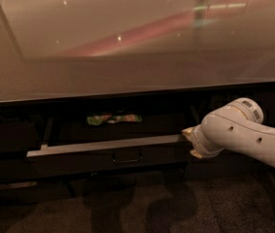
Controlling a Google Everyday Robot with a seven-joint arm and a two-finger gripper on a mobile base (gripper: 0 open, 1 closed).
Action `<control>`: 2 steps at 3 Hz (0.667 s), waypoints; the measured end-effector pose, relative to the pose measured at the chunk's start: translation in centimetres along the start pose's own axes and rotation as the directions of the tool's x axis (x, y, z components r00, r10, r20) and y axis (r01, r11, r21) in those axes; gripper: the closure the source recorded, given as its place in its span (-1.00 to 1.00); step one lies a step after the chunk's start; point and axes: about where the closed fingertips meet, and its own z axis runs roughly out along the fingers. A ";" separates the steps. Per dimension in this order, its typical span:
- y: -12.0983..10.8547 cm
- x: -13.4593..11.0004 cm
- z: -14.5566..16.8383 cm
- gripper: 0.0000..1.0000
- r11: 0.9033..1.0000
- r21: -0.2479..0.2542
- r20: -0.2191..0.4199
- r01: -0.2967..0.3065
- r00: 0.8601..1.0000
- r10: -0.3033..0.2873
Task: Open top drawer
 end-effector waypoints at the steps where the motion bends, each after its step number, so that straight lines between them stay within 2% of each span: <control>1: 0.0 0.0 -0.1 1.00 1.000 0.000 0.000 0.000 1.000 0.000; 2: 0.4 -0.1 -0.2 1.00 1.000 0.004 -0.003 0.008 1.000 -0.008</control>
Offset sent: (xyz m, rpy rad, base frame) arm -0.2503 0.0518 -0.1443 -0.1733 -0.2529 0.3329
